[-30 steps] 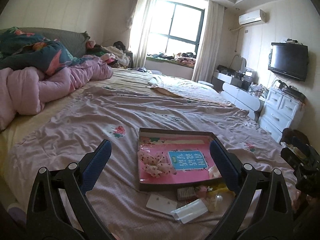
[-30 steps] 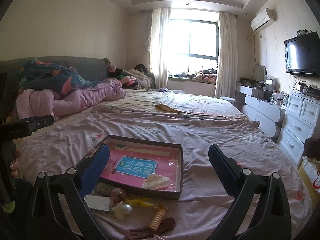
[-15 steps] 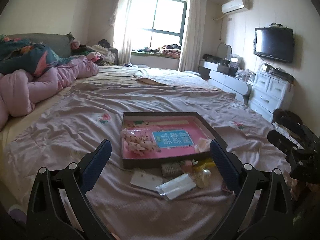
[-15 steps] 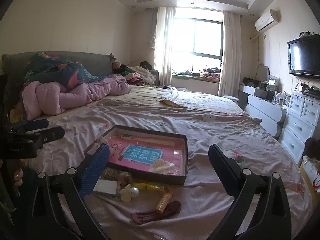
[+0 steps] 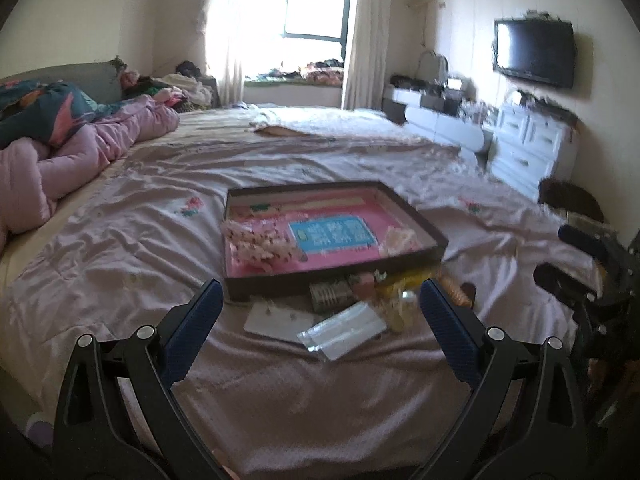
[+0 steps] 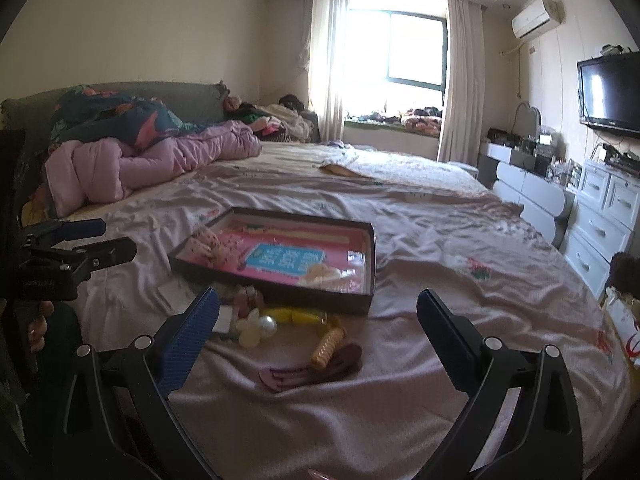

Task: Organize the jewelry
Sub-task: 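Open and lift both tools away from the tray, then grasp the orange coiled hair tie with the right tool while the left tool approaches the clear sleeve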

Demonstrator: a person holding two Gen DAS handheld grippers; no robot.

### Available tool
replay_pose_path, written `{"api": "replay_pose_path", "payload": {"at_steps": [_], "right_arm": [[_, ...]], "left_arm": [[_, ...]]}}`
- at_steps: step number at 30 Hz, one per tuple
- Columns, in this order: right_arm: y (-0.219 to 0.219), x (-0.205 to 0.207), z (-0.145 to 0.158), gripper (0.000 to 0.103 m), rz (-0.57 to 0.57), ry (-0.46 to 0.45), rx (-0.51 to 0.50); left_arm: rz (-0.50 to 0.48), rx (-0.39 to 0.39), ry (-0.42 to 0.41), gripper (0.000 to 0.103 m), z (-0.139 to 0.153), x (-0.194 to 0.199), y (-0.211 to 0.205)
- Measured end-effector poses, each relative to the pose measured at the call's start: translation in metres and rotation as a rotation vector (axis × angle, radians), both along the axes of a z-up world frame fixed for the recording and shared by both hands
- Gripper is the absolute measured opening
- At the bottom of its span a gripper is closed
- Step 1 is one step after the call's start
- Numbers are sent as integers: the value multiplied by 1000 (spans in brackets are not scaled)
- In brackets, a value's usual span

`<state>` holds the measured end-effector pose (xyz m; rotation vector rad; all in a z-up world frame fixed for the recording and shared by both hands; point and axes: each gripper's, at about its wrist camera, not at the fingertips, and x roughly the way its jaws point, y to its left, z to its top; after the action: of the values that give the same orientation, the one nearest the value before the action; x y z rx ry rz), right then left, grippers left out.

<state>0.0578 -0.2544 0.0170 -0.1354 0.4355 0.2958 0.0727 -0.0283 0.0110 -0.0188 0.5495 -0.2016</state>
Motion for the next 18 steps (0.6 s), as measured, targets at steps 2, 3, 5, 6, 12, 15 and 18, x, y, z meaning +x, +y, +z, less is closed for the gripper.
{"api": "replay_pose_path", "payload": {"at_steps": [2, 3, 5, 6, 12, 15, 18], "right_arm": [[0, 2, -5, 96, -5, 15, -5], [0, 4, -8, 96, -7, 26, -7], [-2, 8, -12, 96, -12, 43, -8], [-3, 10, -14, 96, -13, 50, -4], [-7, 21, -27, 96, -17, 103, 4], [-7, 27, -34, 96, -16, 126, -2], [-5, 32, -39, 96, -13, 141, -12]], "left_arm": [[-16, 15, 25, 90, -8, 4, -3], [-23, 23, 37, 90, -11, 6, -5], [-38, 40, 55, 90, -19, 10, -8], [-48, 50, 62, 90, -23, 11, -10], [-118, 102, 92, 90, -38, 26, -21], [-155, 129, 107, 89, -46, 36, -27], [-171, 168, 113, 86, -54, 44, -33]]}}
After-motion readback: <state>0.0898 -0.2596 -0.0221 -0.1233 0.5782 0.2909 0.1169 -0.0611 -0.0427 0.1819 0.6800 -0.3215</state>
